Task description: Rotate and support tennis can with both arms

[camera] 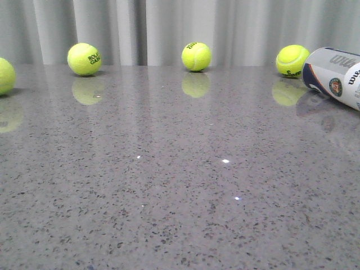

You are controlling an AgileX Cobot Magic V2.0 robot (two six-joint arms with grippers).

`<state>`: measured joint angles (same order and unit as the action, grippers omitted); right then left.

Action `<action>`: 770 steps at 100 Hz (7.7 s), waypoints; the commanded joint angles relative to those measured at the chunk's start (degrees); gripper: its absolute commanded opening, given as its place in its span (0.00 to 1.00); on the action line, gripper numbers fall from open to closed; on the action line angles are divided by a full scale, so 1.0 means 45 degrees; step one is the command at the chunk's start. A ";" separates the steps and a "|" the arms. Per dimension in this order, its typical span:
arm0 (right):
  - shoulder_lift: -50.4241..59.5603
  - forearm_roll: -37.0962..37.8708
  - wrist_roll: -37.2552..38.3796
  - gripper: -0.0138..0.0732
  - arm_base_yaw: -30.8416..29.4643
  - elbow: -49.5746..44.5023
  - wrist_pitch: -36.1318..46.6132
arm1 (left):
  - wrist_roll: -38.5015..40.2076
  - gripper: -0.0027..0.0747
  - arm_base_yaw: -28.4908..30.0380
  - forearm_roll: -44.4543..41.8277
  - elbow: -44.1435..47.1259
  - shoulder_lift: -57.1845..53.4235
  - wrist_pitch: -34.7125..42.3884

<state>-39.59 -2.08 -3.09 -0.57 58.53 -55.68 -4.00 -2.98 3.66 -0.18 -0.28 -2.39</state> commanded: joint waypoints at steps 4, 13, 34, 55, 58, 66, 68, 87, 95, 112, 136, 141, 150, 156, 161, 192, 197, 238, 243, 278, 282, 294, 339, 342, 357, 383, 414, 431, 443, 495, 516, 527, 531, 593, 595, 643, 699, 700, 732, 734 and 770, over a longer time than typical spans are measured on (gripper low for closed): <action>-0.0802 -0.0008 -0.0036 0.16 0.0010 0.0557 0.0473 | 0.0112 0.01 0.0074 0.0129 0.0598 -0.0395 0.1015; -0.1188 -0.0008 -0.0036 0.36 0.0010 0.0557 0.0182 | 0.0112 0.01 0.0074 0.0129 0.0598 -0.0395 0.1015; -0.1385 -0.0008 -0.0036 0.91 0.0010 0.0557 0.0075 | 0.0112 0.01 0.0074 0.0129 0.0598 -0.0395 0.1015; -0.1911 -0.0008 -0.0197 0.90 0.0010 0.0570 0.0804 | 0.0112 0.01 0.0074 0.0129 0.0598 -0.0395 0.1015; -0.2142 -0.0008 -0.0332 0.90 0.0010 0.0570 0.0857 | 0.0112 0.01 0.0074 0.0129 0.0598 -0.0395 0.1015; -0.3010 -0.0008 -0.0687 0.90 0.0010 0.0570 0.0964 | 0.0112 0.01 0.0074 0.0129 0.0598 -0.0395 0.1015; -0.3246 -0.0008 -0.0760 0.90 0.0010 0.0570 0.1011 | 0.0112 0.01 0.0074 0.0129 0.0598 -0.0395 0.1015; -0.5179 -0.0020 -0.0853 0.90 0.0010 0.0832 0.1478 | 0.0112 0.01 0.0074 0.0129 0.0598 -0.0395 0.1015; -0.5846 -0.0020 -0.0924 0.90 0.0076 0.1321 0.1658 | 0.0112 0.01 0.0074 0.0129 0.0598 -0.0395 0.1015; -0.7191 -0.0020 -0.1306 0.90 0.0093 0.2361 0.1648 | 0.0112 0.01 0.0074 0.0129 0.0598 -0.0395 0.1015; -0.8851 -0.0020 -0.1365 0.90 0.0093 0.2724 0.2075 | 0.0112 0.01 0.0074 0.0129 0.0598 -0.0395 0.1015; -0.9157 -0.0020 -0.1365 0.90 0.0093 0.2724 0.2267 | 0.0112 0.01 0.0074 0.0129 0.0598 -0.0395 0.1015; -0.9680 -0.0020 -0.1365 0.90 0.0093 0.2724 0.2434 | 0.0112 0.01 0.0074 0.0129 0.0598 -0.0395 0.1015; -0.9977 -0.0020 -0.1365 0.90 0.0093 0.2724 0.2434 | 0.0112 0.01 0.0074 0.0129 0.0598 -0.0395 0.1015; -1.0218 -0.0008 -0.1365 0.90 0.0093 0.2724 0.2434 | 0.0112 0.01 0.0074 0.0129 0.0598 -0.0395 0.1015; -1.0755 -0.0008 -0.1365 0.75 0.0093 0.2724 0.2434 | 0.0112 0.01 0.0074 0.0129 0.0598 -0.0395 0.1015; -1.0755 -0.0008 -0.1365 0.65 0.0093 0.2724 0.2434 | 0.0112 0.01 0.0074 0.0129 0.0598 -0.0395 0.1015; -0.9804 -0.0020 -0.3146 0.45 0.1224 0.4559 0.0763 | 0.0112 0.01 0.0074 0.0129 0.0598 -0.0395 0.1015; -0.9735 -0.0020 -0.3998 0.45 0.1755 0.4888 0.0482 | 0.0112 0.01 0.0074 0.0129 0.0598 -0.0395 0.1015; -1.0163 -0.0020 -1.0275 0.46 0.5440 0.5266 0.0109 | 0.0112 0.01 0.0074 0.0129 0.0598 -0.0395 0.1015; -1.0276 -0.0020 -1.0604 0.46 0.5713 0.5266 0.0204 | 0.0112 0.01 0.0074 0.0129 0.0598 -0.0395 0.1015; -1.0754 -0.0171 -1.1484 0.46 0.6263 0.5266 0.0346 | 0.0112 0.01 0.0074 0.0129 0.0598 -0.0395 0.1015; -1.2361 -0.1413 -1.2594 0.50 0.6543 0.5266 0.0390 | 0.0112 0.01 0.0074 0.0129 0.0598 -0.0395 0.1015; -1.2397 -0.1423 -1.2594 0.53 0.6543 0.5266 0.0390 | 0.0112 0.01 0.0074 0.0129 0.0598 -0.0395 0.1015; -1.2448 -0.1423 -1.2594 0.75 0.6543 0.5266 0.0304 | 0.0112 0.01 0.0074 0.0129 0.0598 -0.0395 0.1015; -1.2373 -0.1423 -1.2594 0.91 0.6543 0.5266 0.0352 | 0.0112 0.01 0.0074 0.0129 0.0598 -0.0395 0.1015; -1.2040 -0.1423 -1.2594 0.91 0.6543 0.5266 0.0379 | 0.0112 0.01 0.0074 0.0129 0.0598 -0.0395 0.1015; -1.1680 -0.1410 -1.2594 0.91 0.6543 0.5266 0.0337 | 0.0112 0.01 0.0074 0.0129 0.0598 -0.0395 0.1015; -1.1449 -0.1410 -1.2594 0.91 0.6543 0.5266 0.0320 | 0.0112 0.01 0.0074 0.0129 0.0598 -0.0395 0.1015; -1.1346 -0.1206 -1.2594 0.91 0.6543 0.5266 0.0333 | 0.0112 0.01 0.0074 0.0129 0.0598 -0.0395 0.1015; -1.1286 -0.1194 -1.2475 0.91 0.6543 0.5310 0.0333 | 0.0112 0.01 0.0074 0.0129 0.0598 -0.0395 0.1015; -1.1046 -0.1194 -1.1569 0.91 0.6530 0.5567 0.0368 | 0.0112 0.01 0.0074 0.0129 0.0598 -0.0395 0.1015; -1.0922 -0.1181 -1.0866 0.91 0.6521 0.5713 0.0420 | 0.0112 0.01 0.0074 0.0129 0.0598 -0.0395 0.1015; -0.7347 -0.0750 -0.3639 0.91 0.2193 0.6595 0.0461 | 0.0112 0.01 0.0074 0.0129 0.0598 -0.0395 0.1015; -0.7189 -0.0750 -0.3551 0.91 0.2022 0.6580 0.0450 | 0.0112 0.01 0.0074 0.0129 0.0598 -0.0395 0.1015; -0.1579 -0.0750 -0.2074 0.91 -0.0623 -0.0203 0.5412 | 0.0112 0.01 0.0074 0.0129 0.0598 -0.0395 0.1015; 0.4634 -0.1226 -0.1917 0.86 -0.0834 -0.7263 0.8894 | 0.0112 0.01 0.0074 0.0129 0.0598 -0.0395 0.1015; 0.4646 -0.1226 -0.1917 0.85 -0.0834 -0.7315 0.8894 | 0.0112 0.01 0.0074 0.0129 0.0598 -0.0395 0.1015; 0.4633 -0.1252 -0.1917 0.07 -0.0834 -0.7488 0.8826 | 0.0112 0.01 0.0074 0.0129 0.0598 -0.0395 0.1015; 0.4633 -0.1252 -0.1917 0.08 -0.0834 -0.7488 0.8826 | 0.0112 0.01 0.0074 0.0129 0.0598 -0.0395 0.1015; 0.4633 -0.1252 -0.1917 0.08 -0.0821 -0.7488 0.8821 | 0.0112 0.01 0.0074 0.0201 0.0569 -0.0395 0.1471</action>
<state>-18.52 -7.49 -11.72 -3.99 23.19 -20.83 -4.00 -2.98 3.66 -0.18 -0.28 -2.27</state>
